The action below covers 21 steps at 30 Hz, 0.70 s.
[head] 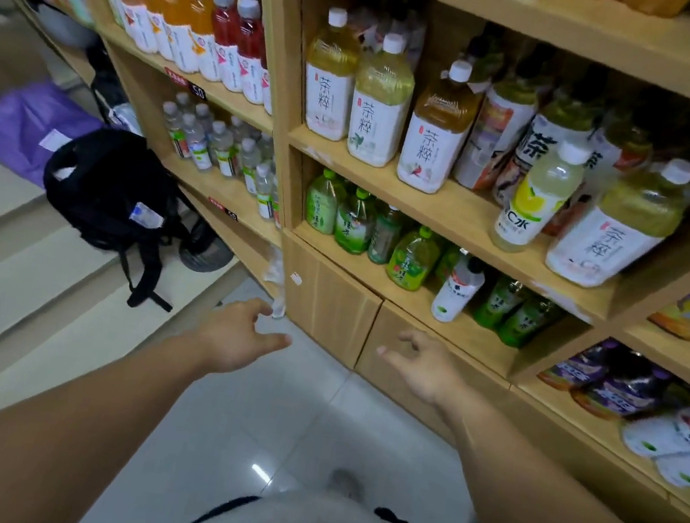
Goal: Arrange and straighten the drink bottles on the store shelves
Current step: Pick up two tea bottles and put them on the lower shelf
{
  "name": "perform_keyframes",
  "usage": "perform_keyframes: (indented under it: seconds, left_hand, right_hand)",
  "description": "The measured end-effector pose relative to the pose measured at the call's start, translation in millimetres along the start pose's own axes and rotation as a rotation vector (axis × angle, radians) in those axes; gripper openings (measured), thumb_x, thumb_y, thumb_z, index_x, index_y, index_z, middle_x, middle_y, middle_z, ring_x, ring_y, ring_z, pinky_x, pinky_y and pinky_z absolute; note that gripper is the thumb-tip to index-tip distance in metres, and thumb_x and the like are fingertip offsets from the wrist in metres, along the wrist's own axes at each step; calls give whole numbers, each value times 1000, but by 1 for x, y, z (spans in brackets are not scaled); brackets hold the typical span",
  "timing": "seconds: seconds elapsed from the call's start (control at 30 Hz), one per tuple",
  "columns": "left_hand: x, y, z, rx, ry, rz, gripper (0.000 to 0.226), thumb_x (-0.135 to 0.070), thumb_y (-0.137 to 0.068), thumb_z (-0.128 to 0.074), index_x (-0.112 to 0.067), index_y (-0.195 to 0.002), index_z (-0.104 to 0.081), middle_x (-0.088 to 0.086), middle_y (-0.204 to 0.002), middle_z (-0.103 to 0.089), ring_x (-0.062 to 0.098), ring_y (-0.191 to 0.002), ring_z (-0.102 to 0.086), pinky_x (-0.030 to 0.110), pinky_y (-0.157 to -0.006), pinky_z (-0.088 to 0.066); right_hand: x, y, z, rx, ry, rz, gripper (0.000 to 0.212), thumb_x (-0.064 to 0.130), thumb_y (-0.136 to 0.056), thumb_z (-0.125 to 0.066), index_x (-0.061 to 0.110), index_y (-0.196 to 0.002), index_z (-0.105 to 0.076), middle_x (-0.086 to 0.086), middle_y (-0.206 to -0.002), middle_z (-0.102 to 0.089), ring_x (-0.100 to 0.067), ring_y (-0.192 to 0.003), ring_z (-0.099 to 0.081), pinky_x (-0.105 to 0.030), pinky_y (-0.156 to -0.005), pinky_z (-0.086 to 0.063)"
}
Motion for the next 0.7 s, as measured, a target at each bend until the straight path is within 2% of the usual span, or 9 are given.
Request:
perform_keyframes:
  seconds: [0.17,0.33,0.43,0.5,0.6,0.7]
  left_hand:
    - [-32,-59,35,-18,26,-38,72,-54,-90,-68,-21,-151,-45,7,-152,-48,24,-129,-54,30,-91,-44]
    - [-50,-129,75,-27,-60,-113,73,-63,-86,-67,-27,-146,-48,5,-147,-53,24,-128,-55,37,-101,-48]
    - [-67,-170,101,-20,-49,-198,71,-57,-87,-70,-25,-147,-49,6,-148,-51,24,-129,-54,34,-99,-46]
    - [-81,-192,123,-35,-65,-293,71,-54,-87,-72,-23,-147,-48,7,-148,-51,25,-129,-53,34,-100,-46]
    - [-109,-215,165,-138,-106,-459,71,-46,-88,-75,-18,-147,-48,8,-142,-54,26,-129,-52,33,-101,-42]
    - [-143,-231,202,-233,-80,-603,71,-43,-88,-74,-19,-149,-45,8,-147,-47,27,-136,-45,39,-110,-41]
  right_hand:
    - [53,-64,34,-30,32,68,62,59,-91,-65,25,-142,-54,-7,-153,-47,-26,-137,-48,-32,-99,-42]
    - [94,-112,47,-86,31,67,61,57,-92,-65,27,-143,-53,-5,-153,-46,-26,-137,-47,-32,-101,-41]
    - [125,-130,64,-280,-12,82,56,50,-92,-68,24,-141,-55,-6,-143,-51,-26,-132,-50,-30,-100,-40]
    - [148,-134,76,-468,-32,93,52,46,-92,-69,24,-138,-57,-5,-139,-50,-27,-129,-51,-35,-105,-42]
    - [178,-135,92,-673,-138,101,47,38,-92,-70,25,-135,-57,0,-133,-44,-25,-120,-54,-34,-101,-44]
    - [192,-136,106,-798,-231,69,45,34,-92,-71,27,-134,-57,3,-130,-43,-22,-107,-55,-33,-99,-44]
Point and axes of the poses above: each hand's wrist, its own y-axis away from the middle knuckle, its own z-axis out of the back of the hand, x = y × z, the point moved 7 cm from there along -y, towards the middle knuckle
